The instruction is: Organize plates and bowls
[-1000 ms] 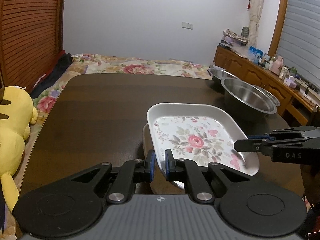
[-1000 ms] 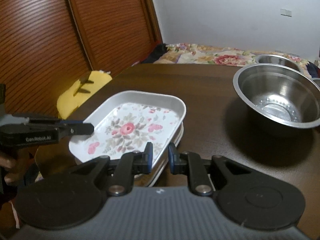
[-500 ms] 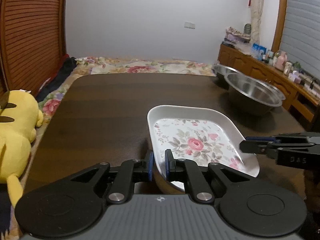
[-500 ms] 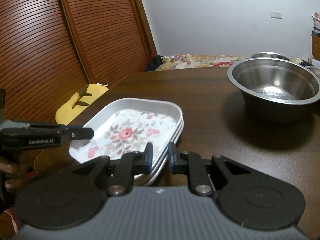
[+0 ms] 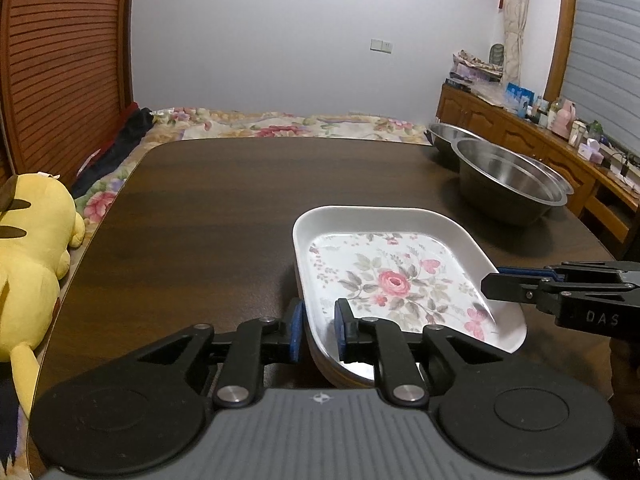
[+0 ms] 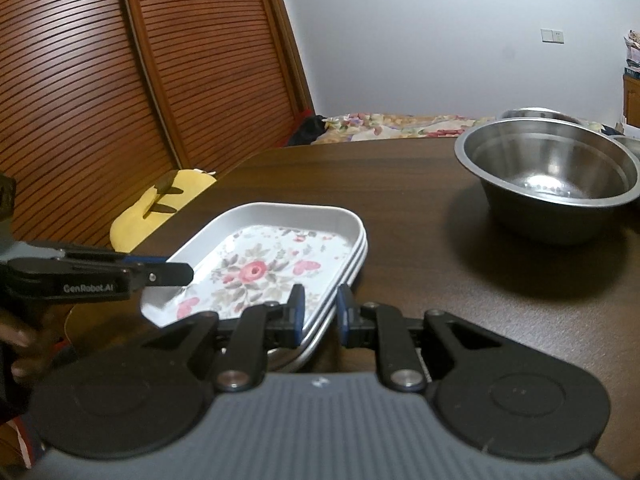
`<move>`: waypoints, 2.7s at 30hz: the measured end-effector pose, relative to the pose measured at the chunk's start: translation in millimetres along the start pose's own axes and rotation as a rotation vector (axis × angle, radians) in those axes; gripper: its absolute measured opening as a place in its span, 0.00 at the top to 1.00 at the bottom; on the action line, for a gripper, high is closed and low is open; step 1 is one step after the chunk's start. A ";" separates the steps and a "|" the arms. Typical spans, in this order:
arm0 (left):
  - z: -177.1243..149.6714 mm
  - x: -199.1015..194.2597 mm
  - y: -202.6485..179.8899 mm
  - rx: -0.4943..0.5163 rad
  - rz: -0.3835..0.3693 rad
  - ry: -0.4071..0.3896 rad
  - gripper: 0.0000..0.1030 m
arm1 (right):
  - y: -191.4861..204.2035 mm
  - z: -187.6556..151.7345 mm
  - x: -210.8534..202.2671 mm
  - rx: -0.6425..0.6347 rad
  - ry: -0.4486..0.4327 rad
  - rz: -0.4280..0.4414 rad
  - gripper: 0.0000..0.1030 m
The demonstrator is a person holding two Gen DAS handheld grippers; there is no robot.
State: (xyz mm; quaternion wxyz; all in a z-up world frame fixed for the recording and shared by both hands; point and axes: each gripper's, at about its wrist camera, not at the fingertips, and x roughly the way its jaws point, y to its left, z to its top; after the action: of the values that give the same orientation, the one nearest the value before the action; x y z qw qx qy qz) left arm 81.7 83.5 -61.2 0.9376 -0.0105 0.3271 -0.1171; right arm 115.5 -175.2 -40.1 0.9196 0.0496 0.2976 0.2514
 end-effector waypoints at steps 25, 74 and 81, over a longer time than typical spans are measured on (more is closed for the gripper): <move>49.9 4.9 -27.3 0.052 -0.058 -0.082 0.57 | -59.8 26.2 -58.1 0.021 -0.180 -0.192 0.81; 120.4 141.4 -135.2 0.046 -0.154 0.020 0.50 | -182.0 35.0 -32.1 0.176 -0.199 -0.157 0.61; 118.9 145.0 -137.3 0.044 -0.161 0.026 0.57 | -183.6 36.9 -30.5 0.180 -0.193 -0.142 0.61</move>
State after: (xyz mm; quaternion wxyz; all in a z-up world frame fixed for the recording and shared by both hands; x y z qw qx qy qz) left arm 235.7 -89.6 -43.1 0.9208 -0.0148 0.3348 -0.1994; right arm 194.9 -347.5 -38.1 0.9513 0.1346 0.2321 0.1519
